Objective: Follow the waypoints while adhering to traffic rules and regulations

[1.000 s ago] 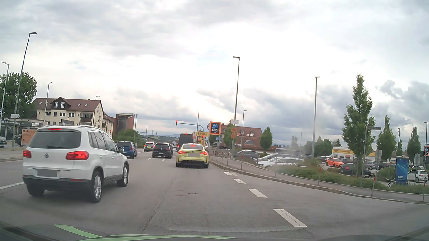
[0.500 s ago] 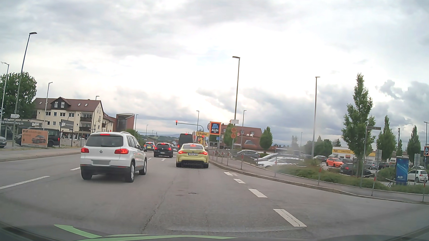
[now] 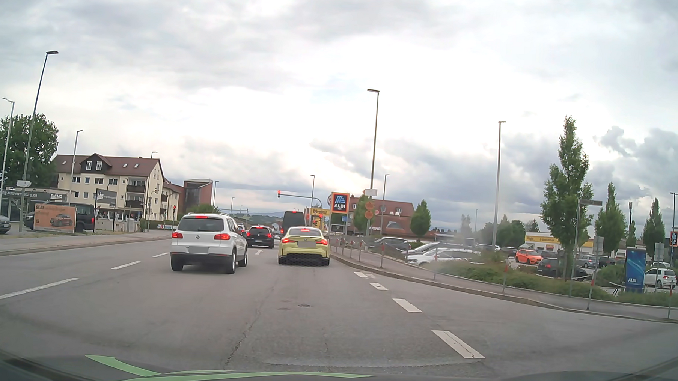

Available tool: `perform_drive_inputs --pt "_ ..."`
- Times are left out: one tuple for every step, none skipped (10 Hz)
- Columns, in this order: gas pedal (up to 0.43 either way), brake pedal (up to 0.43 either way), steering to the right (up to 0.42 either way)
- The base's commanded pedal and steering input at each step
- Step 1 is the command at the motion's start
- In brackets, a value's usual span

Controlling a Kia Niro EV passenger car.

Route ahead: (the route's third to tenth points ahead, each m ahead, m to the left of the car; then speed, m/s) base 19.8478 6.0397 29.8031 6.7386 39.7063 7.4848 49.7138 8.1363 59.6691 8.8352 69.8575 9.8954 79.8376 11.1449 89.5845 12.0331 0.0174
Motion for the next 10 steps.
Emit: perform_drive_inputs --pt "0.000 0.195 -0.063" --pt "0.000 0.195 -0.063" --pt "0.000 0.195 -0.063" --pt "0.000 0.195 -0.063" --pt "0.000 0.195 -0.063" --pt "0.000 0.195 -0.063" --pt "0.000 0.195 -0.063" --pt "0.000 0.195 -0.063" --pt "0.000 0.195 -0.063" --pt "0.000 0.195 -0.063"
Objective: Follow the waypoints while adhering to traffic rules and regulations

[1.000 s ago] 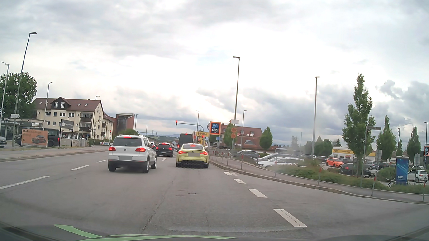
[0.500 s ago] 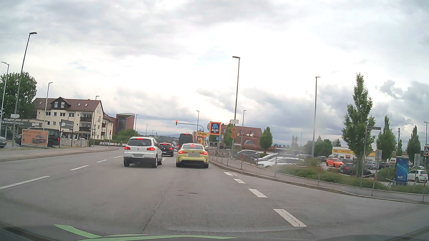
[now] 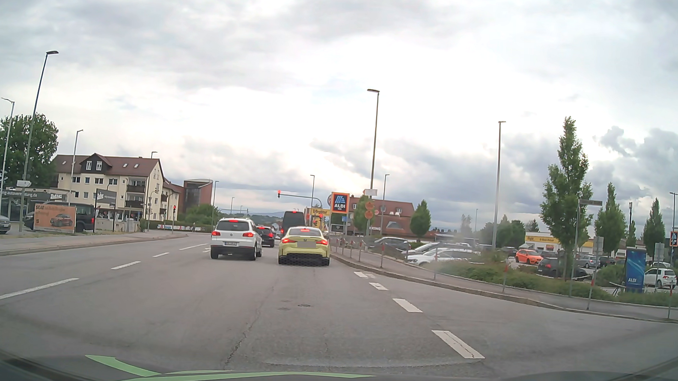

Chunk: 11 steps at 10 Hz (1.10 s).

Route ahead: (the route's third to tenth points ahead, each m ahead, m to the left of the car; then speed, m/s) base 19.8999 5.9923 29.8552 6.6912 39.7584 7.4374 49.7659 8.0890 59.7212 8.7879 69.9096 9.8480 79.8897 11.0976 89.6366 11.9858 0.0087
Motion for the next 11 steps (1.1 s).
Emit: perform_drive_inputs --pt "0.000 0.201 -0.063" --pt "0.000 0.201 -0.063" --pt "0.000 0.195 -0.064" --pt "0.000 0.195 -0.063" --pt "0.000 0.195 -0.063" --pt "0.000 0.201 -0.063" --pt "0.000 0.183 -0.063" --pt "0.000 0.006 -0.063" --pt "0.000 0.000 -0.063" --pt "0.000 0.000 -0.063" --pt "0.000 0.000 -0.064"
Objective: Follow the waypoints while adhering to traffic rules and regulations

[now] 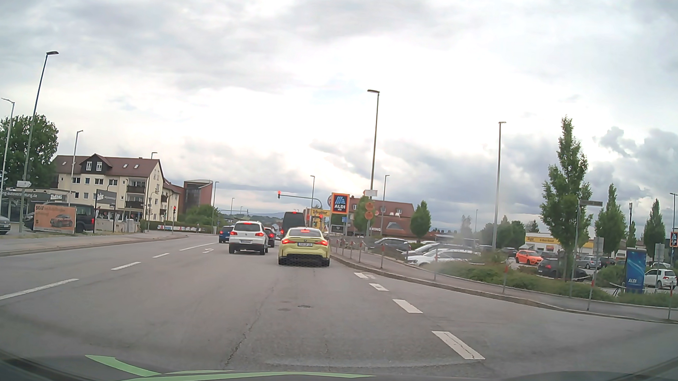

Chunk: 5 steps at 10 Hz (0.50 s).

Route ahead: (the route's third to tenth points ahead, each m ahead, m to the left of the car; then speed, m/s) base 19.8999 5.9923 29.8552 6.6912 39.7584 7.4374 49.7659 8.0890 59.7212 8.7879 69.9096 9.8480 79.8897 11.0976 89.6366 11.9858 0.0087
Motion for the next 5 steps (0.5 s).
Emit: perform_drive_inputs --pt "0.000 0.000 -0.064" --pt "0.000 0.000 -0.064" --pt "0.000 0.067 -0.064" --pt "0.000 0.128 -0.065" --pt "0.000 0.171 -0.065"
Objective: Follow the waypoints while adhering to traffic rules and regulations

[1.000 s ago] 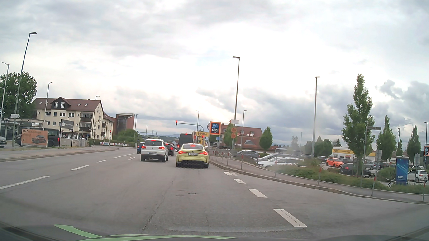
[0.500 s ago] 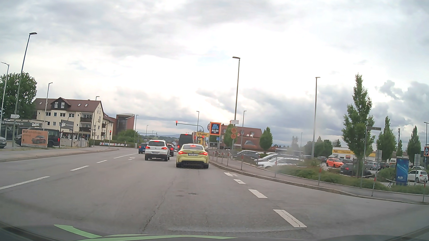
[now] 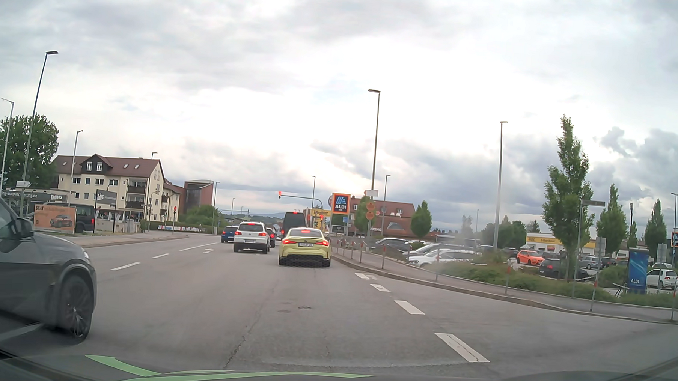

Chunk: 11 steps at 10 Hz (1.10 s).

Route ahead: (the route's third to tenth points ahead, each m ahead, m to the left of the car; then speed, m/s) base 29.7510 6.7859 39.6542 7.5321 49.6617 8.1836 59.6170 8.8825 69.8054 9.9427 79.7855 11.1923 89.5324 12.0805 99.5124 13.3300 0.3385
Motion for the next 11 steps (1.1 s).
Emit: perform_drive_inputs --pt "0.000 0.201 -0.065" --pt "0.000 0.201 -0.066" --pt "0.000 0.000 -0.066" --pt "0.000 0.000 -0.066" --pt "0.000 0.000 -0.066" --pt "0.098 0.000 -0.066" --pt "0.157 0.000 -0.067" --pt "0.169 0.000 -0.067" --pt "0.169 0.000 -0.067" --pt "0.169 0.000 -0.067" --pt "0.169 0.000 -0.067"
